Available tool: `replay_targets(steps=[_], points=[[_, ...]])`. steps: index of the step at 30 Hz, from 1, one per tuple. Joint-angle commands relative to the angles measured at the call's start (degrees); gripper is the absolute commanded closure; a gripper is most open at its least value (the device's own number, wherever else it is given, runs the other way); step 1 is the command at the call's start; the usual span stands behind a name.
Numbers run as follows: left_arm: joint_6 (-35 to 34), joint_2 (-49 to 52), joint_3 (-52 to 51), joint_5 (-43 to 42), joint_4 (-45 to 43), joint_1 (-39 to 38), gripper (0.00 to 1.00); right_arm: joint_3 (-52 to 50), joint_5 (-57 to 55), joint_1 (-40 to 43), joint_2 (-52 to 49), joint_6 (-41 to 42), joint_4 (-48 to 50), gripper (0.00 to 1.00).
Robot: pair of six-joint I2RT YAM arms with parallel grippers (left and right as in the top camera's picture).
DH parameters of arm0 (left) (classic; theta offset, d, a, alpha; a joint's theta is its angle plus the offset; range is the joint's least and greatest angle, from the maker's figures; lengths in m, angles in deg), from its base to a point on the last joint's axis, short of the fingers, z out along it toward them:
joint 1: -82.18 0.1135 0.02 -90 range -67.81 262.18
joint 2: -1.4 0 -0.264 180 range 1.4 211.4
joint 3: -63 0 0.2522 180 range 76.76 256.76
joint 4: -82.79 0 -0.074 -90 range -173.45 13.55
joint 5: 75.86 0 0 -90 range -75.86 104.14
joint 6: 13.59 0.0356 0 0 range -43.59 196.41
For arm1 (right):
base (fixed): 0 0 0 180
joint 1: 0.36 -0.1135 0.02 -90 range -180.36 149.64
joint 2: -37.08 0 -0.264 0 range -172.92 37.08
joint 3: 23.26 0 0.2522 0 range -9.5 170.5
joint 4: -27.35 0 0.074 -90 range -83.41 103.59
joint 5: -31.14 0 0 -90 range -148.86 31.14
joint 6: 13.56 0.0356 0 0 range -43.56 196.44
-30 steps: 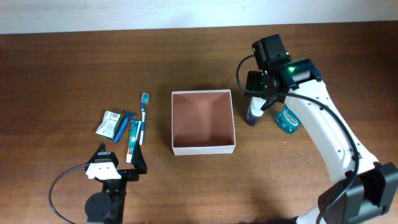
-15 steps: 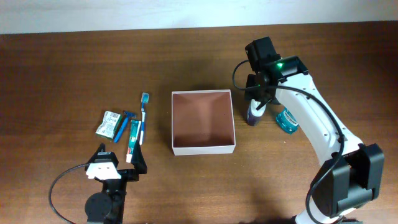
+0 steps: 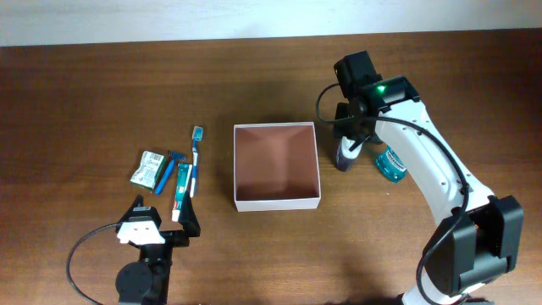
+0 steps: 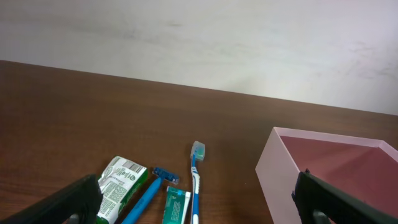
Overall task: Pack container
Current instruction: 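Lower the right gripper and close it on the soap bottle pump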
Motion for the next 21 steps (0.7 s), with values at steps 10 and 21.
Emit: replay_targets(steps=[10,21], points=[[0.9,-0.5,-0.3,0.4,-0.1,0.1,0.01,0.3,0.4,0.2,-2.6,0.5,1.1,0.44],[0.9,-0.5,-0.3,0.4,-0.1,0.1,0.01,0.3,0.3,0.3,-2.8,0.5,1.9,0.57]])
